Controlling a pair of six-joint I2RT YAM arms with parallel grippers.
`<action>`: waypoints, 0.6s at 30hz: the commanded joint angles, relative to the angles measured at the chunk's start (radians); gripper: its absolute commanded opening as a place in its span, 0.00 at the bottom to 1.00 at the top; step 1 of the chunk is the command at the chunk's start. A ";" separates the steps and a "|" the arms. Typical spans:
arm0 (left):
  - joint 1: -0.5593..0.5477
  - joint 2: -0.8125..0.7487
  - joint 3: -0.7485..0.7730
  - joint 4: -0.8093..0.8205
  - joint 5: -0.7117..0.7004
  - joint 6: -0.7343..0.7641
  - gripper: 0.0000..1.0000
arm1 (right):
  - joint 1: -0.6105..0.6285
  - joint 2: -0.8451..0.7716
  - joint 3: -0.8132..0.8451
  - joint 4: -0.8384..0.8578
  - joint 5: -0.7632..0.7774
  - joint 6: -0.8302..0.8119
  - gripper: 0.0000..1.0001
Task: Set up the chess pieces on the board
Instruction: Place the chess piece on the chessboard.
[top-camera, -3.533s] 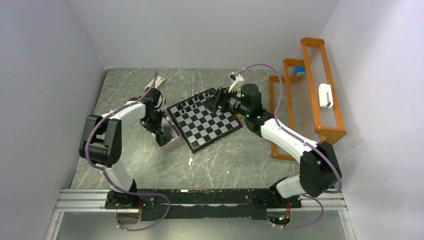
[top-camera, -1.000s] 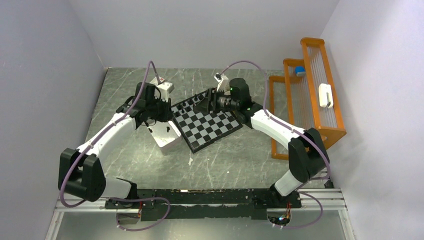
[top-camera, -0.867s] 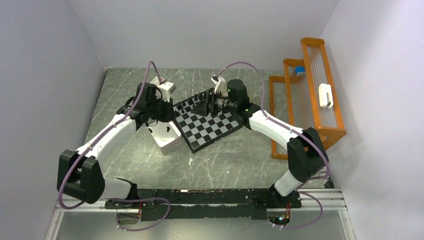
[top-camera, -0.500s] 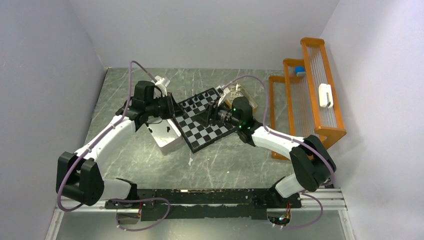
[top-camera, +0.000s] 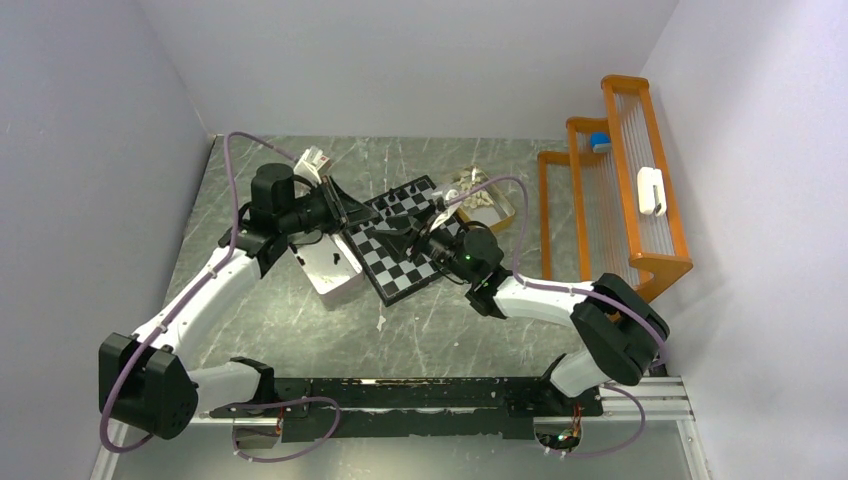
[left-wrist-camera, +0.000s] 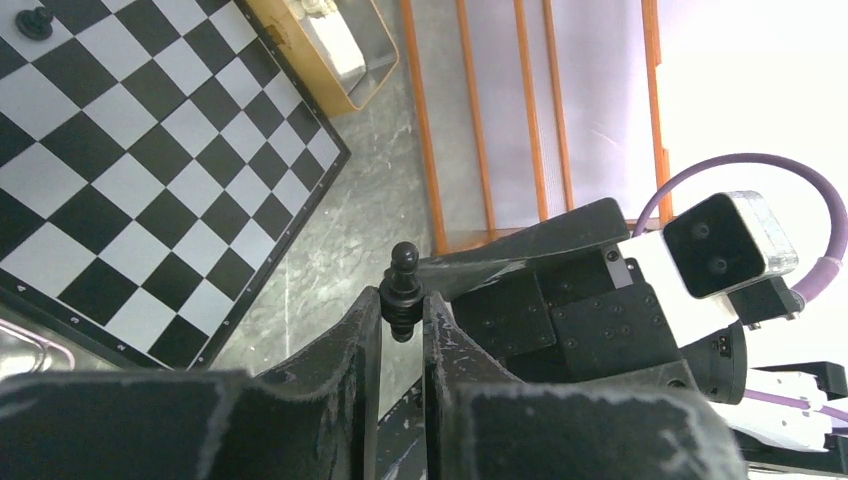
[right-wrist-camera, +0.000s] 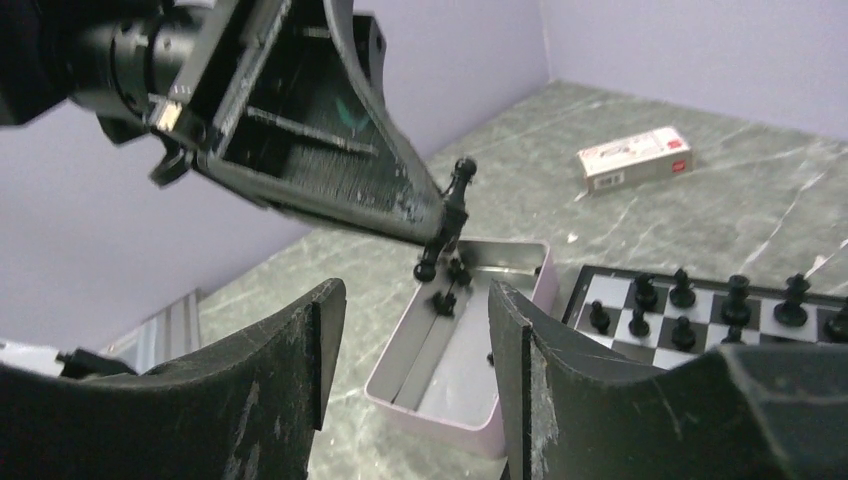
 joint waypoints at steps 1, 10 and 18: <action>-0.005 -0.022 -0.023 0.071 0.046 -0.074 0.09 | 0.013 -0.010 -0.004 0.120 0.092 -0.018 0.58; -0.005 -0.040 -0.055 0.129 0.057 -0.121 0.09 | 0.032 0.030 0.027 0.086 0.136 -0.017 0.52; -0.005 -0.061 -0.102 0.175 0.051 -0.163 0.09 | 0.036 0.045 0.029 0.138 0.163 -0.008 0.34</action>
